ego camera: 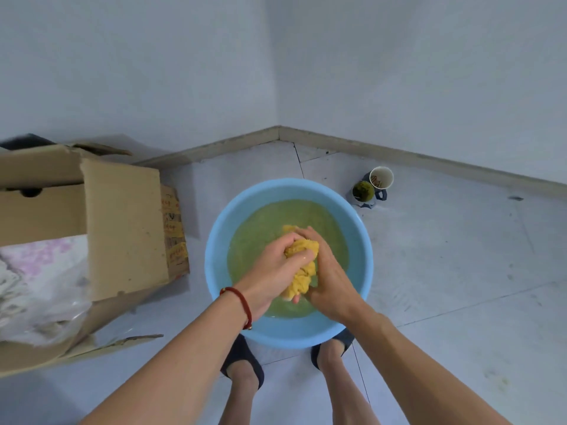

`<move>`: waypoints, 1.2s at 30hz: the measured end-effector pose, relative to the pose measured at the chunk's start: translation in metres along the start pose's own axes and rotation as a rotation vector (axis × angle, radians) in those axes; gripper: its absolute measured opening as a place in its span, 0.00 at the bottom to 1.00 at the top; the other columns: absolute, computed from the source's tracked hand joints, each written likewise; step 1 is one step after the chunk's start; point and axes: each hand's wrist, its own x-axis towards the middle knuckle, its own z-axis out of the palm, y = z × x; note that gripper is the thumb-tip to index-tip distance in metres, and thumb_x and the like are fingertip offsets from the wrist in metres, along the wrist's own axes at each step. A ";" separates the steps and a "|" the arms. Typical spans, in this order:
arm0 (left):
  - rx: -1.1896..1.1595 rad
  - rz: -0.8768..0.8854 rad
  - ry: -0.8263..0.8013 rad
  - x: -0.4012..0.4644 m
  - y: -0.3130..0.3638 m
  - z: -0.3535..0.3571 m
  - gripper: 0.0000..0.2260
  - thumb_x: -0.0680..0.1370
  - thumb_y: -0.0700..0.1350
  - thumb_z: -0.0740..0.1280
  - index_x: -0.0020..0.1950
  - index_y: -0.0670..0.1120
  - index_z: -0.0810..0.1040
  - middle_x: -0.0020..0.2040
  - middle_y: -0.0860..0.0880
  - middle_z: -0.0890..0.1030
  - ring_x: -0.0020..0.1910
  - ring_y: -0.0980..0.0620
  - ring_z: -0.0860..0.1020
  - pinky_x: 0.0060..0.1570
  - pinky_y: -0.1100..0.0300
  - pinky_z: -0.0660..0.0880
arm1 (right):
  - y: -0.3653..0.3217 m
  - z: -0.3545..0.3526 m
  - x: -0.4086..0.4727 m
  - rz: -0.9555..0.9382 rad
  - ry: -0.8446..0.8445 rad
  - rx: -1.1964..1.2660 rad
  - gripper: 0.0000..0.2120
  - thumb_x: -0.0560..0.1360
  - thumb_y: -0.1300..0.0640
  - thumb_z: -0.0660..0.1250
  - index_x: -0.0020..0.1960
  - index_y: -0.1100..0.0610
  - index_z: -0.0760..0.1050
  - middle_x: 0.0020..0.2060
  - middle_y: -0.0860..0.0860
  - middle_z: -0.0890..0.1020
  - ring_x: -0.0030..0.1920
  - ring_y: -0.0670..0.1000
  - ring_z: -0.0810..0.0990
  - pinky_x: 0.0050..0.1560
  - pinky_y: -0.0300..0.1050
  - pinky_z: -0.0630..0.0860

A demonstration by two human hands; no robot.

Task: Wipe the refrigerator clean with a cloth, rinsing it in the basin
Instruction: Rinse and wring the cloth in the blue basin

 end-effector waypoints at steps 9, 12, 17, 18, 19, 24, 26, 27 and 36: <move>-0.506 -0.114 -0.178 -0.033 0.020 -0.039 0.23 0.75 0.32 0.64 0.70 0.34 0.73 0.57 0.34 0.80 0.50 0.38 0.77 0.38 0.48 0.79 | -0.043 -0.005 -0.003 0.081 -0.137 0.046 0.37 0.69 0.48 0.80 0.70 0.41 0.63 0.64 0.37 0.74 0.67 0.37 0.72 0.67 0.51 0.77; -0.604 -0.117 -0.163 -0.041 0.014 -0.037 0.22 0.74 0.30 0.63 0.69 0.33 0.73 0.58 0.34 0.78 0.51 0.38 0.77 0.39 0.49 0.80 | -0.049 -0.004 -0.005 0.048 -0.193 0.111 0.40 0.70 0.50 0.78 0.75 0.44 0.61 0.66 0.40 0.74 0.69 0.44 0.74 0.67 0.55 0.78; -0.610 -0.098 -0.071 -0.052 0.012 -0.041 0.22 0.73 0.31 0.68 0.67 0.36 0.76 0.60 0.34 0.81 0.48 0.40 0.83 0.40 0.51 0.82 | -0.050 -0.006 -0.004 0.029 -0.007 0.001 0.19 0.72 0.57 0.78 0.60 0.50 0.78 0.51 0.44 0.84 0.51 0.45 0.83 0.56 0.53 0.81; -0.539 -0.093 -0.012 -0.052 0.009 -0.045 0.19 0.75 0.31 0.69 0.67 0.37 0.77 0.61 0.35 0.82 0.50 0.40 0.83 0.42 0.50 0.83 | -0.051 -0.011 -0.003 0.034 0.045 -0.020 0.15 0.72 0.60 0.76 0.56 0.50 0.79 0.46 0.45 0.85 0.47 0.45 0.82 0.54 0.52 0.81; -0.438 -0.093 0.047 -0.052 0.005 -0.049 0.17 0.78 0.32 0.67 0.66 0.38 0.78 0.61 0.37 0.83 0.53 0.40 0.84 0.45 0.49 0.84 | -0.054 -0.019 -0.002 0.046 0.071 -0.015 0.14 0.71 0.63 0.75 0.54 0.50 0.80 0.44 0.46 0.85 0.46 0.46 0.82 0.52 0.51 0.81; 0.027 -0.156 -0.076 -0.051 0.002 -0.051 0.22 0.75 0.35 0.70 0.69 0.44 0.77 0.64 0.41 0.80 0.58 0.44 0.82 0.50 0.47 0.83 | -0.076 -0.043 -0.005 0.136 0.018 0.250 0.28 0.68 0.68 0.70 0.64 0.46 0.79 0.58 0.50 0.83 0.53 0.52 0.86 0.55 0.53 0.84; 0.360 -0.132 -0.153 -0.047 0.005 -0.037 0.29 0.72 0.40 0.76 0.70 0.52 0.70 0.64 0.48 0.76 0.58 0.50 0.81 0.48 0.55 0.83 | -0.082 -0.047 -0.007 0.175 0.000 0.408 0.29 0.71 0.71 0.67 0.66 0.46 0.78 0.62 0.55 0.80 0.55 0.57 0.85 0.58 0.57 0.84; 0.442 -0.089 -0.139 -0.043 0.005 -0.030 0.30 0.71 0.41 0.78 0.67 0.56 0.68 0.62 0.51 0.76 0.57 0.54 0.79 0.48 0.58 0.83 | -0.084 -0.049 -0.007 0.183 -0.030 0.470 0.29 0.73 0.73 0.65 0.66 0.48 0.80 0.62 0.56 0.81 0.57 0.58 0.85 0.59 0.57 0.83; 0.493 0.290 -0.062 -0.010 0.002 -0.007 0.16 0.72 0.33 0.76 0.56 0.46 0.80 0.50 0.53 0.80 0.47 0.61 0.80 0.47 0.67 0.76 | -0.088 -0.076 -0.023 0.261 -0.171 1.020 0.20 0.70 0.53 0.66 0.56 0.63 0.83 0.54 0.62 0.83 0.55 0.61 0.81 0.62 0.56 0.74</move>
